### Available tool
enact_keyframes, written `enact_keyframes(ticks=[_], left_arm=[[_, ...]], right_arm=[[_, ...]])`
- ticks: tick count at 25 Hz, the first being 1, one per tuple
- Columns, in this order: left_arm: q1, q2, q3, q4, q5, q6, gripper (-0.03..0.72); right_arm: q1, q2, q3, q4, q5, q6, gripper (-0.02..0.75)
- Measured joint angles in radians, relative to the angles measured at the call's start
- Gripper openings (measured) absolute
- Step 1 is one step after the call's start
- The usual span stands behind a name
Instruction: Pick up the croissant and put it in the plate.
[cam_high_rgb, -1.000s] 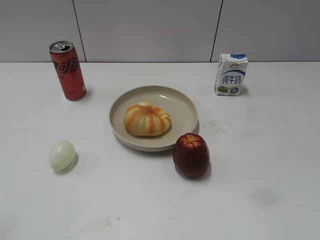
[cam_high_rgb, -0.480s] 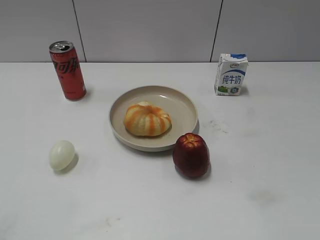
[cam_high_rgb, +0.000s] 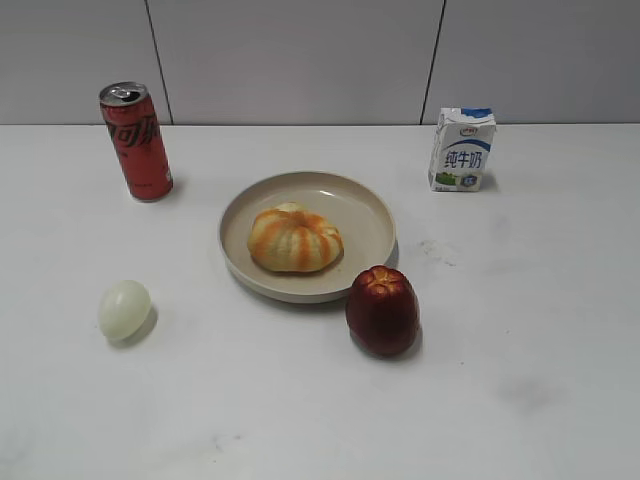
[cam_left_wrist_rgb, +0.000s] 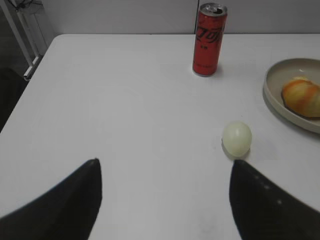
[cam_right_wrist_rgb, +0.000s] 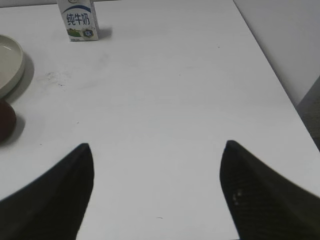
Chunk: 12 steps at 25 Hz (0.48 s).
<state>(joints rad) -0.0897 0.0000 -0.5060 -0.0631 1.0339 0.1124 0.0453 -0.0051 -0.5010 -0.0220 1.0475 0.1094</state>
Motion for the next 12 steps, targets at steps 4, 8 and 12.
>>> enact_keyframes(ticks=[4,8,12], left_arm=[[0.000,-0.006,0.000,0.000,0.000,0.000,0.588],[0.000,-0.006,0.000,0.000,0.000,0.000,0.588],[0.000,-0.006,0.000,0.000,0.000,0.000,0.588]], right_arm=[[0.000,0.000,0.000,-0.001,-0.001,-0.001,0.592],[0.000,0.000,0.000,0.000,-0.001,-0.001,0.592],[0.000,0.000,0.000,0.000,-0.001,-0.001,0.592]])
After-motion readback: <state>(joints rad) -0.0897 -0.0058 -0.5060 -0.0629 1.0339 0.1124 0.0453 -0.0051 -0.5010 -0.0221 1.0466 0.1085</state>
